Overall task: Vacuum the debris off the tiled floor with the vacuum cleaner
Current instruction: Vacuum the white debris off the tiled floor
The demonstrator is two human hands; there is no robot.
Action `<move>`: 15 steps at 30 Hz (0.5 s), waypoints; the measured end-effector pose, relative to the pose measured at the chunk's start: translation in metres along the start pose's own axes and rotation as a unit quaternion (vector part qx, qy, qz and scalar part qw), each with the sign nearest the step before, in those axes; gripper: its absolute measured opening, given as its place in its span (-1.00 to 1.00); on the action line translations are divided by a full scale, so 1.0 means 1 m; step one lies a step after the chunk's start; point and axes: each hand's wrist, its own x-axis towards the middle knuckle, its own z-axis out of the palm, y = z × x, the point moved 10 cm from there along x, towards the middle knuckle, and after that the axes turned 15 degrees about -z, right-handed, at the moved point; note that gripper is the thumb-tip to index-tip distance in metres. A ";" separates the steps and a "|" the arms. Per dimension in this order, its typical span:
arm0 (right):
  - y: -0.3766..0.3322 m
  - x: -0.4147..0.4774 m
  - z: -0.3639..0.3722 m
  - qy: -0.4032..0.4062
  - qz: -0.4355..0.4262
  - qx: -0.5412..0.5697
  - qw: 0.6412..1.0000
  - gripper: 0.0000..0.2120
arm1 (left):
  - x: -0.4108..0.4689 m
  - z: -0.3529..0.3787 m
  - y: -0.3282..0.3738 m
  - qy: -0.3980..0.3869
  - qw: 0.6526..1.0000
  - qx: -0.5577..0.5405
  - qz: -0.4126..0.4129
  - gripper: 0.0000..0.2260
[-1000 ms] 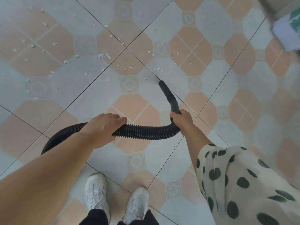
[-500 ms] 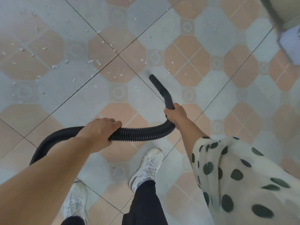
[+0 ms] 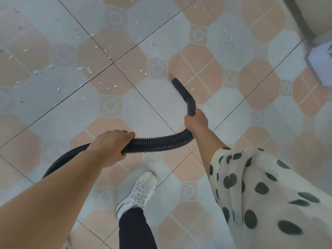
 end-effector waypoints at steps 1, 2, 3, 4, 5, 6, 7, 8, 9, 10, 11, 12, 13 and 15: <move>0.000 0.004 -0.001 0.000 -0.005 -0.003 1.000 -0.57 | 0.002 0.001 0.002 0.001 1.000 0.000 -0.003 -0.82; 0.000 0.006 -0.002 0.000 -0.009 -0.004 1.000 -0.57 | 0.003 0.001 0.003 0.001 1.000 0.000 -0.005 -0.82; 0.001 0.007 -0.003 0.000 -0.012 -0.004 1.000 -0.58 | 0.005 0.002 0.005 0.000 1.000 0.000 -0.006 -0.81; 0.004 0.007 -0.004 0.001 -0.014 -0.004 1.000 -0.60 | 0.006 0.002 0.006 0.000 1.000 0.002 -0.005 -0.81; 0.008 0.005 -0.004 0.001 -0.015 -0.002 1.000 -0.61 | 0.007 0.002 0.008 0.001 1.000 0.003 -0.003 -0.81; 0.013 0.003 -0.004 0.002 -0.014 0.001 1.000 -0.62 | 0.007 0.002 0.010 0.002 1.000 0.005 0.000 -0.81; 0.018 0.000 -0.004 0.004 -0.010 0.005 1.000 -0.61 | 0.006 0.003 0.013 0.003 1.000 0.007 0.004 -0.81; 0.025 -0.003 -0.004 0.006 -0.004 0.010 1.000 -0.60 | 0.005 0.003 0.016 0.003 1.000 0.010 0.009 -0.81; 0.031 -0.007 -0.005 0.010 0.005 0.014 1.000 -0.59 | 0.004 0.005 0.020 0.003 1.000 0.013 0.015 -0.82; 0.039 -0.010 -0.006 0.016 0.015 0.018 1.000 -0.59 | 0.003 0.007 0.023 0.001 1.000 0.017 0.021 -0.82; 0.046 -0.014 -0.008 0.024 0.025 0.022 0.999 -0.60 | 0.002 0.009 0.026 -0.001 0.999 0.020 0.026 -0.82; 0.053 -0.017 -0.010 0.032 0.037 0.024 0.998 -0.60 | 0.001 0.011 0.029 -0.003 0.999 0.022 0.030 -0.82; 0.059 -0.019 -0.012 0.041 0.049 0.026 0.998 -0.59 | 0.001 0.014 0.031 -0.004 0.999 0.024 0.034 -0.82; 0.068 -0.021 -0.017 0.060 0.069 0.029 0.995 -0.58 | 0.004 0.017 0.035 -0.006 0.999 0.022 0.038 -0.82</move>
